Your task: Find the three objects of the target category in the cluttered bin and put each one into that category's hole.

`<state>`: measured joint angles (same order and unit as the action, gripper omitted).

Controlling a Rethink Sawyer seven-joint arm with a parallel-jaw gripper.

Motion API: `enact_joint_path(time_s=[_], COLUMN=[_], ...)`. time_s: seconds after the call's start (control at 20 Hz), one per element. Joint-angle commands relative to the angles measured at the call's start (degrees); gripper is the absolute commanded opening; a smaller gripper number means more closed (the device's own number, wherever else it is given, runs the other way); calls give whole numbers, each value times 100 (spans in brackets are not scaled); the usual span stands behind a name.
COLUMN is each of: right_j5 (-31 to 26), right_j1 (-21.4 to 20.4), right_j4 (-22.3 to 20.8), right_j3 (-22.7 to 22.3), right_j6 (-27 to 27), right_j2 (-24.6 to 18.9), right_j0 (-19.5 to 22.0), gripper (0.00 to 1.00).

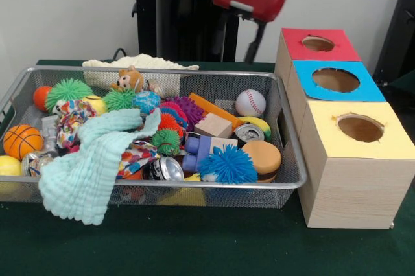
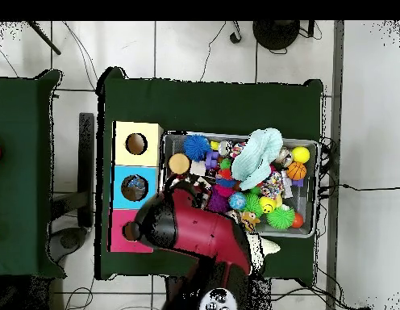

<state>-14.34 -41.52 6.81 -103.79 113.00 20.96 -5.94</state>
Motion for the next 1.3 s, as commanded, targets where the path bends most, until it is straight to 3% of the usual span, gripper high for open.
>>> enact_joint_path(time_s=[0.05,0.3,0.6,0.8,1.3], right_j5=[275,553,1248,1633,1930], right_j1=[-132,-69,152,344,684], right_j4=[-875,-1268,-1856,-2127,-2656], right_j3=[148,234,298,404,705], right_j6=[-505,-249,-141,51,47], right_j2=[-1049,-1087,-1377,-1338,-1480], right_j0=[644,751,1211,1274,1681], gripper=[100,100,100,100,100])
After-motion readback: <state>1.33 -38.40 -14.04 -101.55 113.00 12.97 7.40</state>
